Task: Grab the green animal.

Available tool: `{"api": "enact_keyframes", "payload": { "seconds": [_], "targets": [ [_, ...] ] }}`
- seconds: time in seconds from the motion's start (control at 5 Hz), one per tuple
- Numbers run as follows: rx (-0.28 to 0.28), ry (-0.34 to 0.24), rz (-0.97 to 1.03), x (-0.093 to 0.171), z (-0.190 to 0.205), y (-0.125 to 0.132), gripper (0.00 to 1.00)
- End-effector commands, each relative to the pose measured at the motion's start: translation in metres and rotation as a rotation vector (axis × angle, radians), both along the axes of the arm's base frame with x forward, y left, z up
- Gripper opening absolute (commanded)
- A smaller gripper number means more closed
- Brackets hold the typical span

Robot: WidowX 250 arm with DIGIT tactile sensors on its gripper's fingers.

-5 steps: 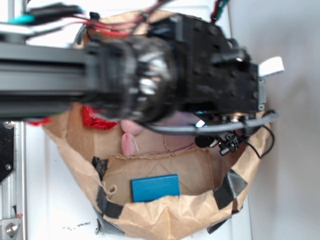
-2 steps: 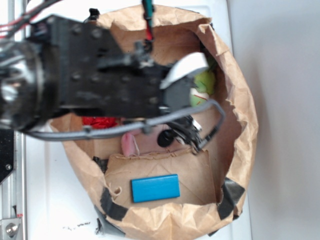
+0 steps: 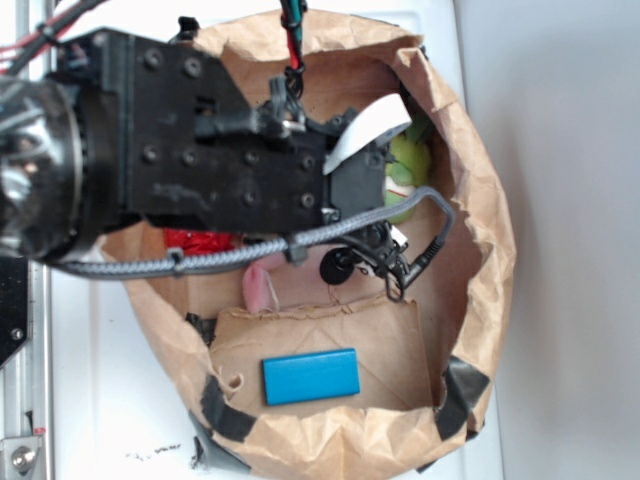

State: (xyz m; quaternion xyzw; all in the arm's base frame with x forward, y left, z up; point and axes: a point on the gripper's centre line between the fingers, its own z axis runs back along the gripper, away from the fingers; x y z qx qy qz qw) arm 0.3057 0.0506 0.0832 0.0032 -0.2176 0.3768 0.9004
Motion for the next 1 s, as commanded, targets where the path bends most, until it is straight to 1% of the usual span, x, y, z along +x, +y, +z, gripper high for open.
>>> {"api": "enact_keyframes", "payload": {
  "seconds": [0.0,0.2,0.4,0.6,0.8],
  "targets": [
    [0.007,-0.049,0.004,0.006,0.015,0.004,1.0],
    [-0.014,-0.134,0.0,0.024,0.006,0.0,1.0],
    [-0.029,-0.146,0.034,0.036,0.006,-0.002,1.0],
    [-0.013,-0.153,0.025,0.051,-0.002,0.0,1.0],
    [0.002,-0.161,0.015,0.057,-0.006,0.002,1.0]
  ]
}}
